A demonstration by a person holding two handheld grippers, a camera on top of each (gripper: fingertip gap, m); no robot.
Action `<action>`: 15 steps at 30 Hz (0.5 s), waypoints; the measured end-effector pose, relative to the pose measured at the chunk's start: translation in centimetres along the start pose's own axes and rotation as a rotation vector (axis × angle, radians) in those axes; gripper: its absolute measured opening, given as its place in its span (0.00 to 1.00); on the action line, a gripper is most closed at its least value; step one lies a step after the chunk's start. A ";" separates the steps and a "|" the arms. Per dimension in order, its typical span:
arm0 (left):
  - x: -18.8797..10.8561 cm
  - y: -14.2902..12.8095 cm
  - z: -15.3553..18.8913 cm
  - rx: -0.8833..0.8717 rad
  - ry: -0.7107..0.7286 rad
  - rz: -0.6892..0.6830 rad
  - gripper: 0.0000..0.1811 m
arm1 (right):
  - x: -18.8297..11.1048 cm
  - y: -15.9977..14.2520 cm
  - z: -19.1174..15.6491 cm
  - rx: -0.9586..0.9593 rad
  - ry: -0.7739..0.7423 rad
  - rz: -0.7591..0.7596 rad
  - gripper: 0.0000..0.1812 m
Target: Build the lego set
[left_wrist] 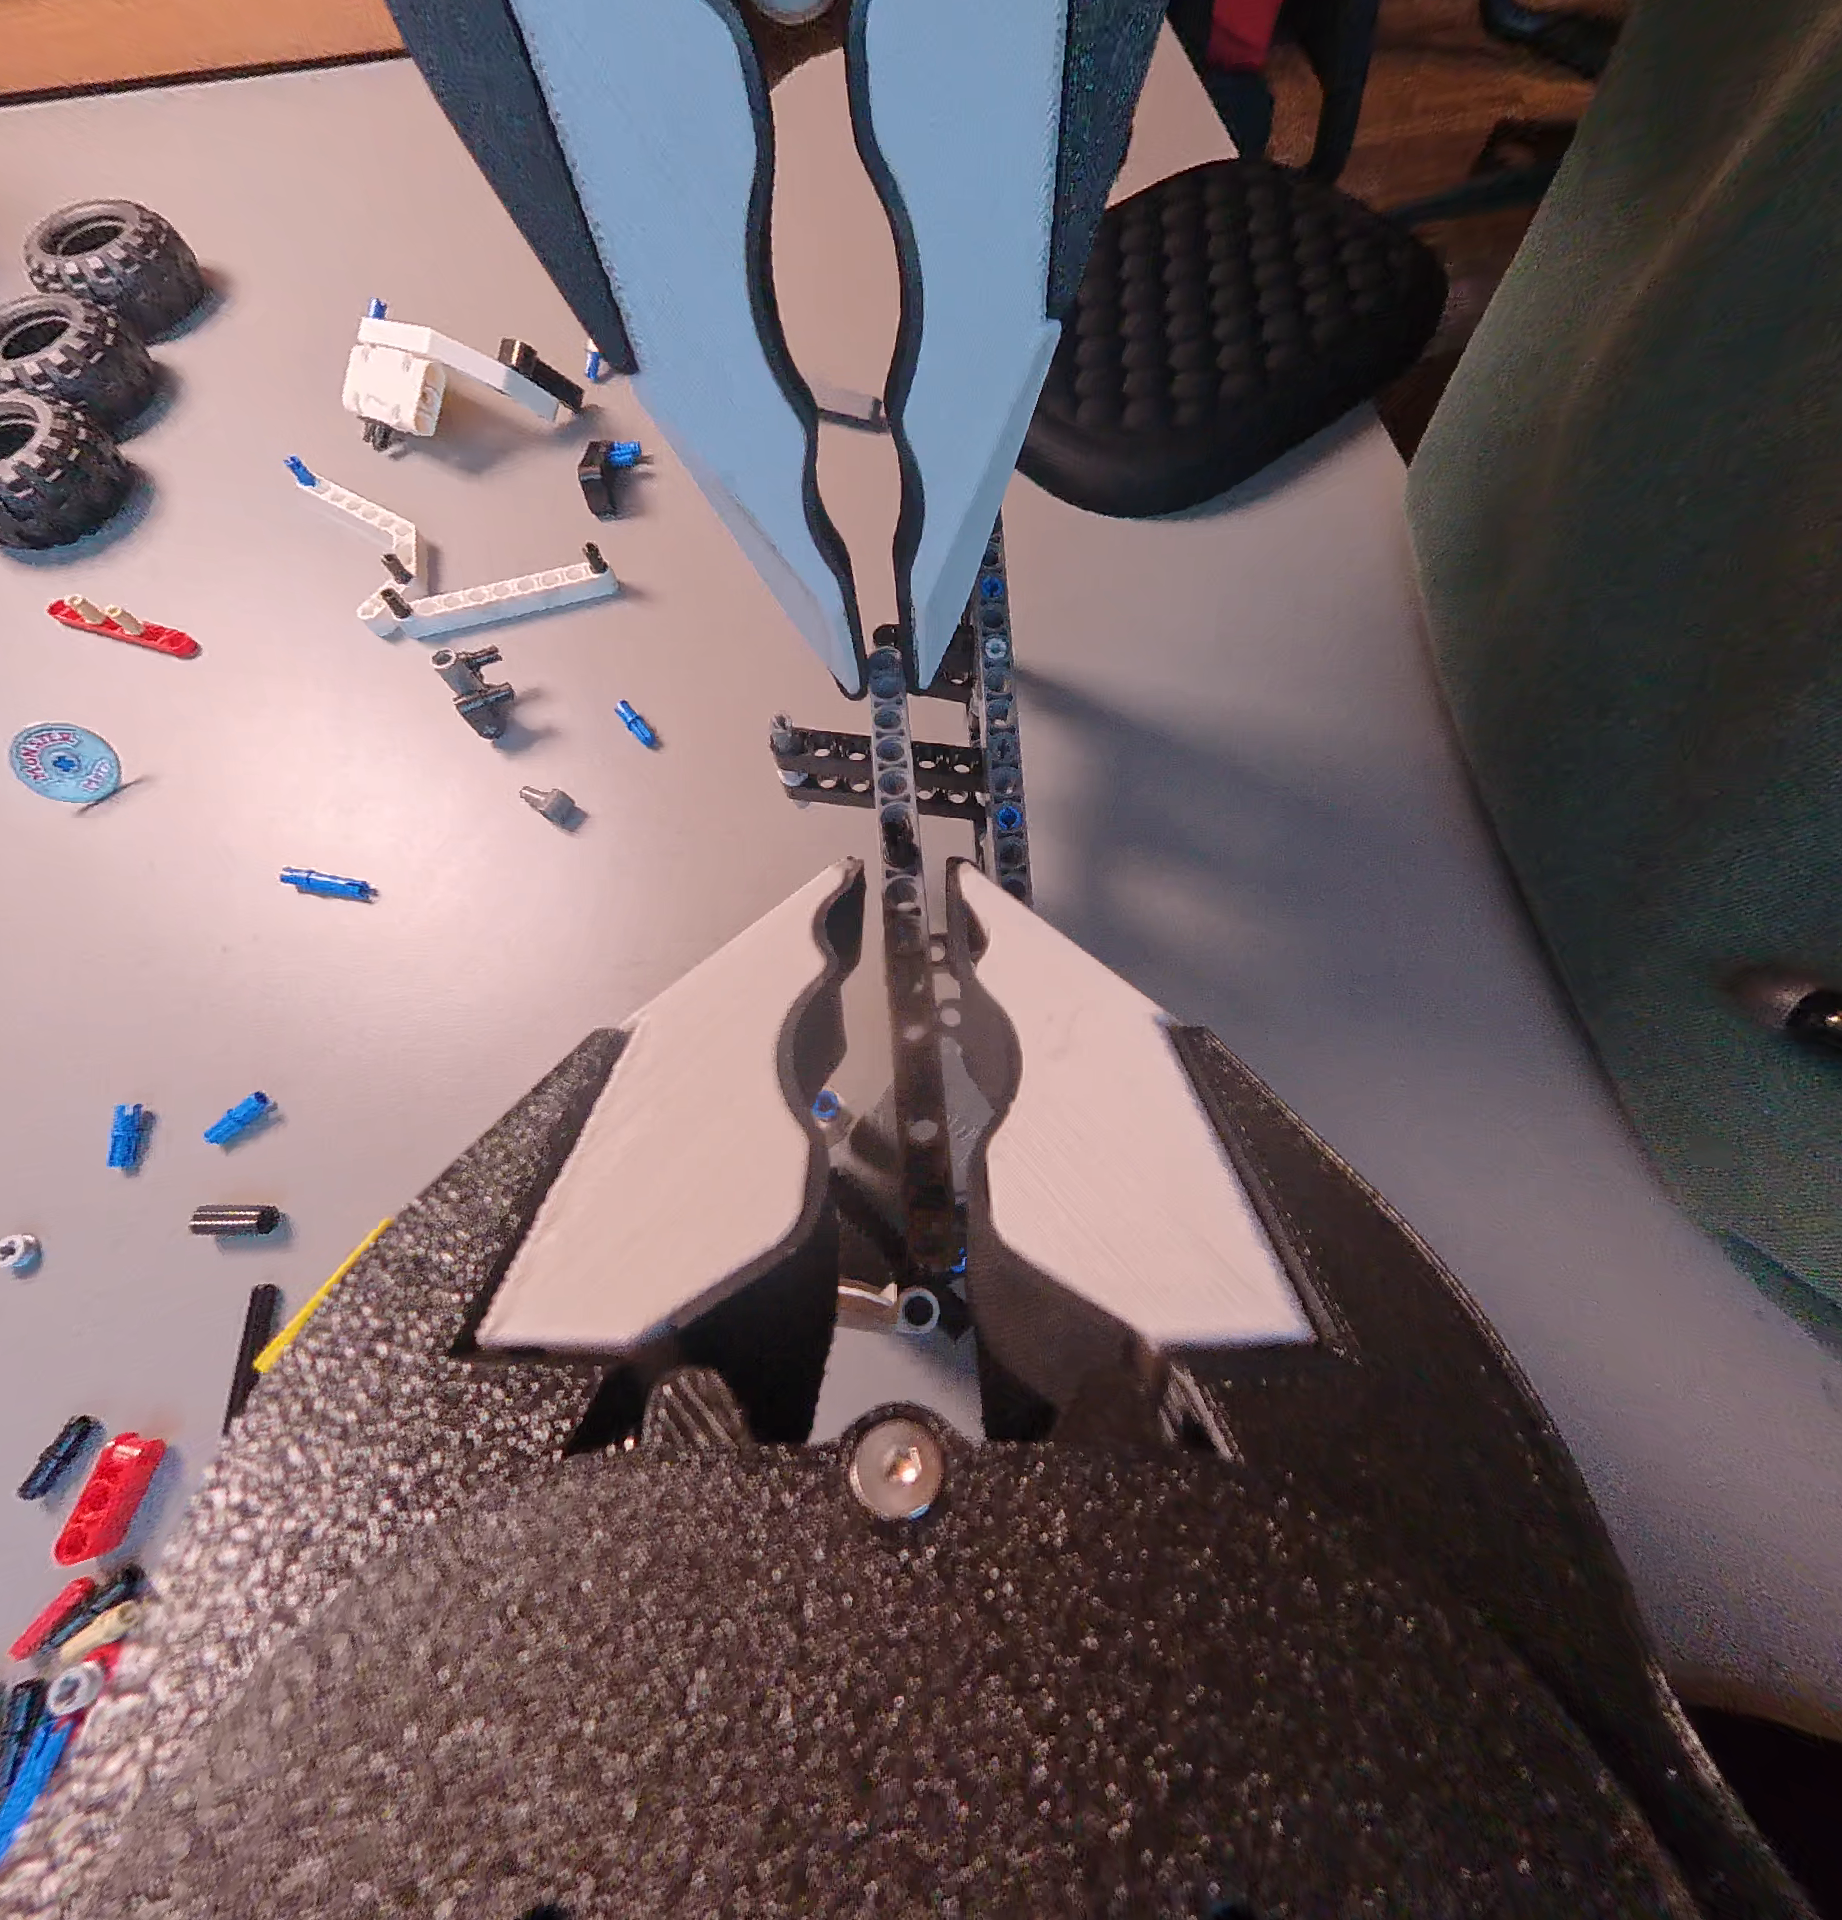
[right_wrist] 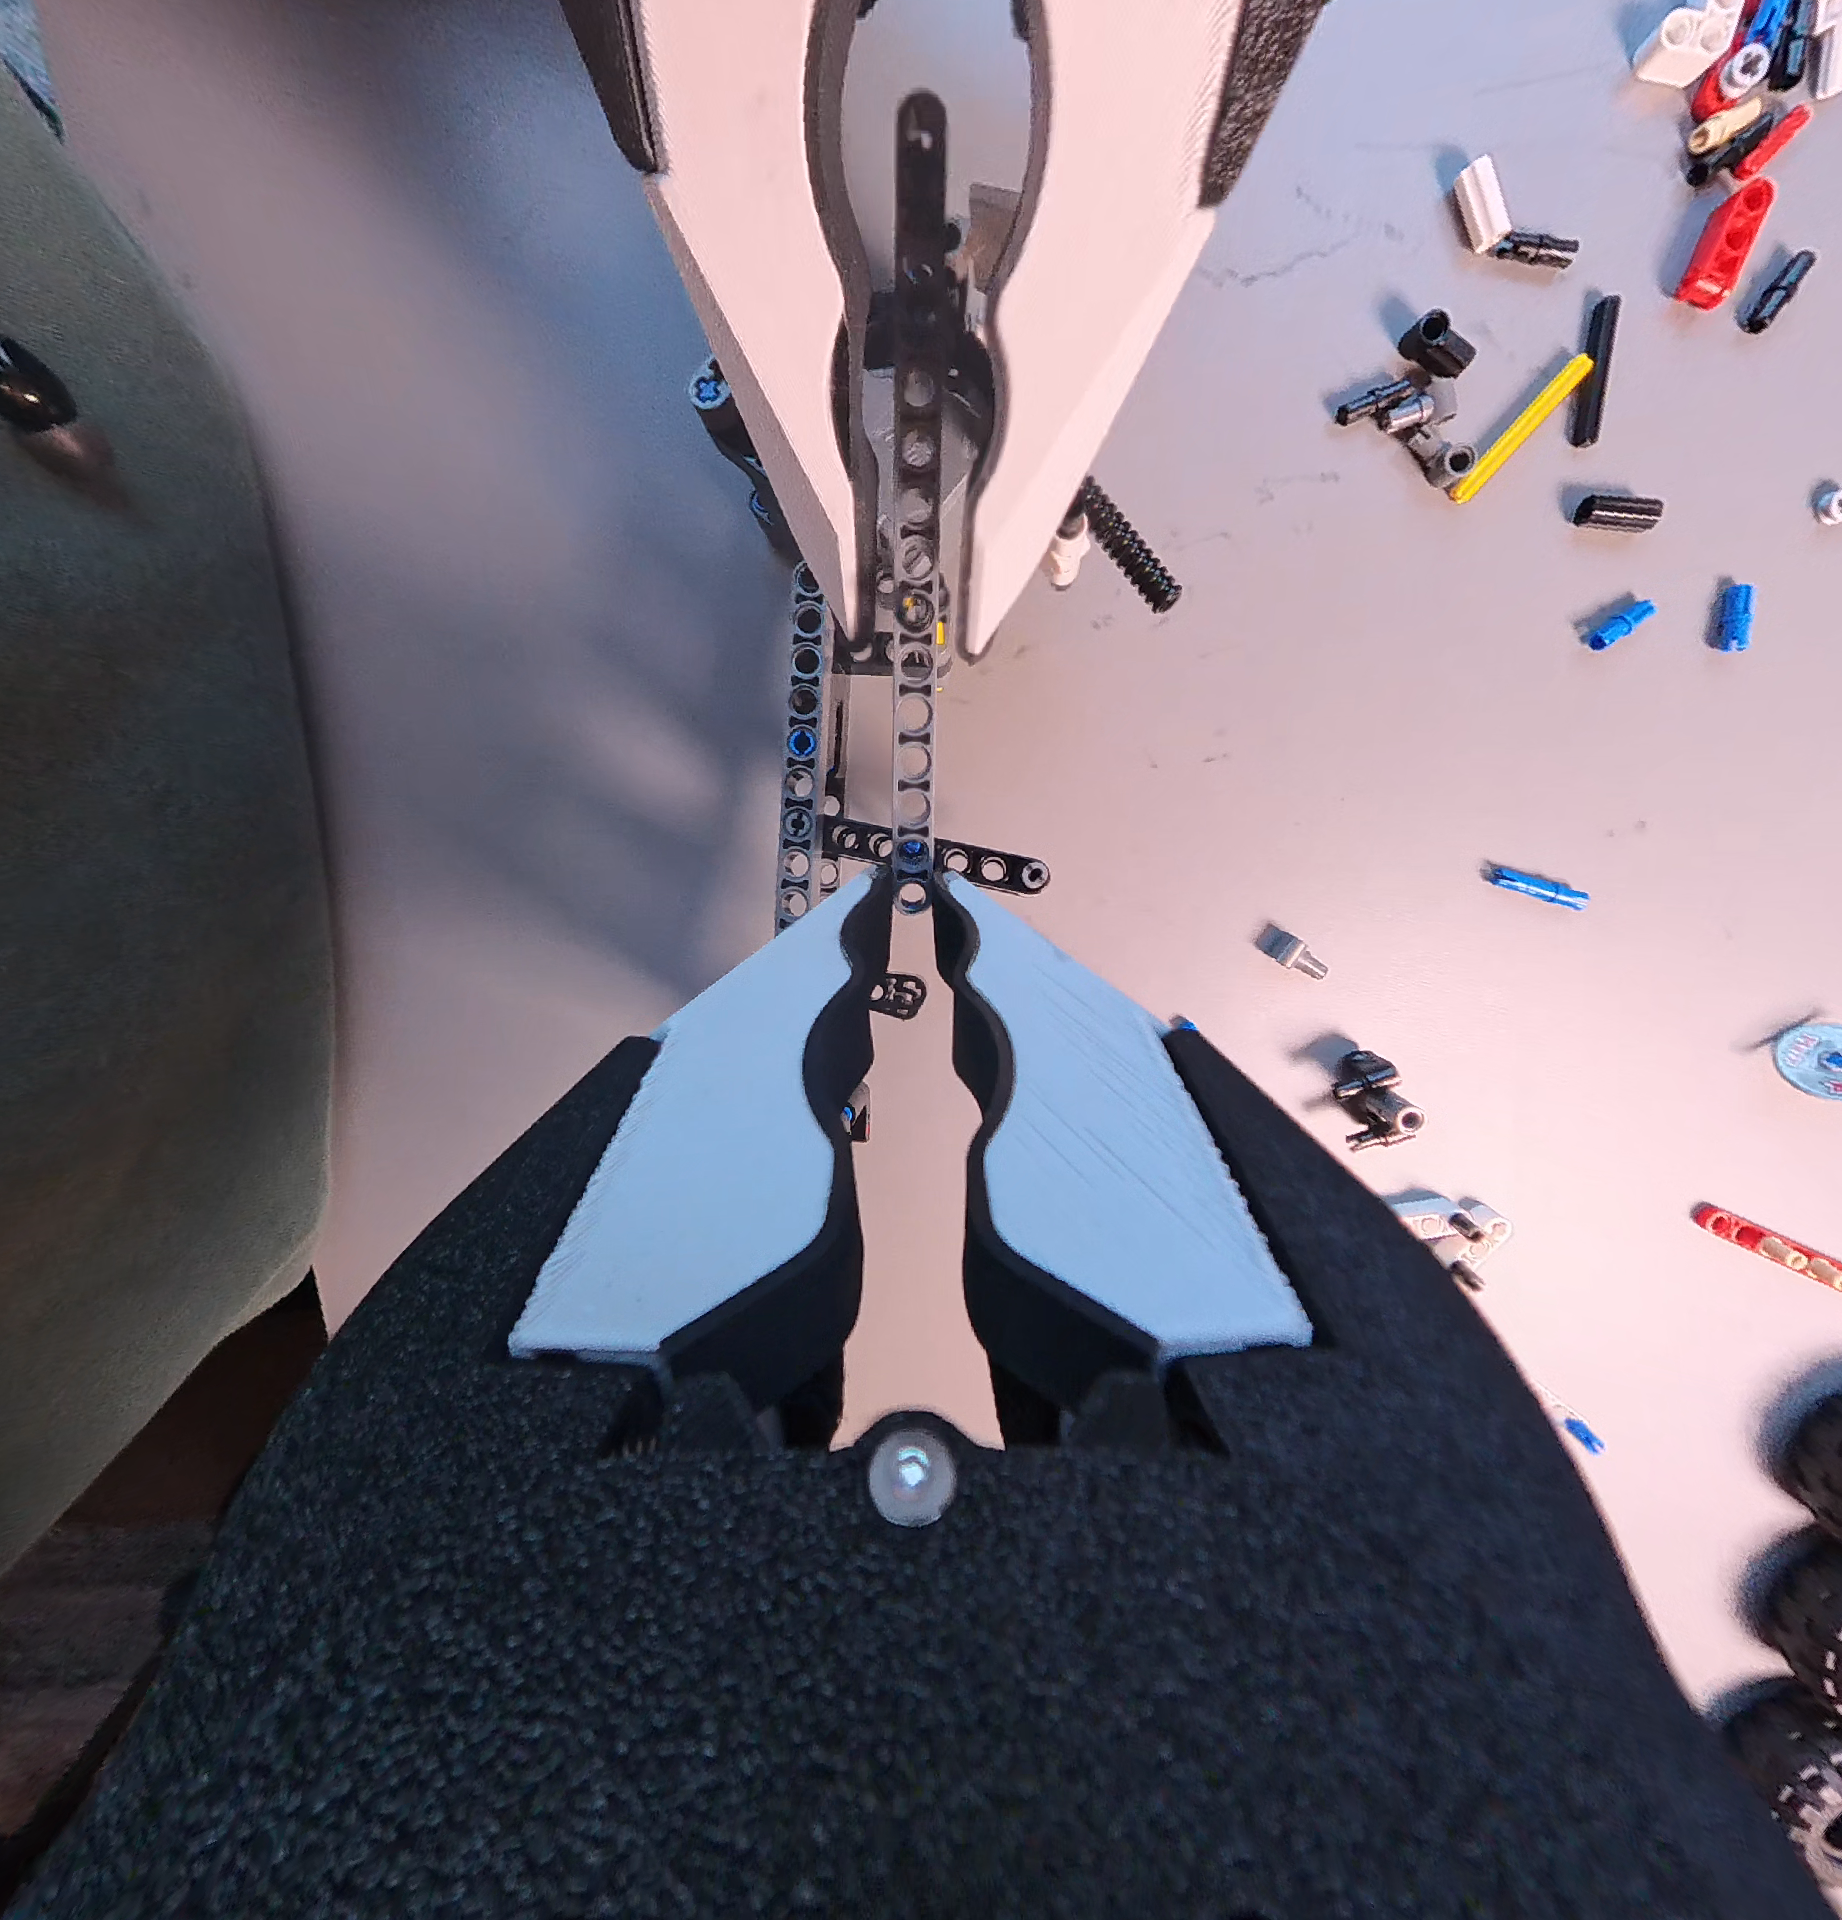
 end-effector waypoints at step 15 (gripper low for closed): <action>0.3 -0.4 0.5 0.071 0.072 -0.030 0.03 | 0.2 -0.1 -0.7 0.042 -0.049 0.020 0.04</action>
Point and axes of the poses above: each gripper's, where its closed fingertips meet, x out along the fingers, y out of its top, z = x × y across the jaws, the point moved 9 cm from there along -x, back along the fingers, and after that the axes turned 14 degrees about y, right-handed, at the moved point
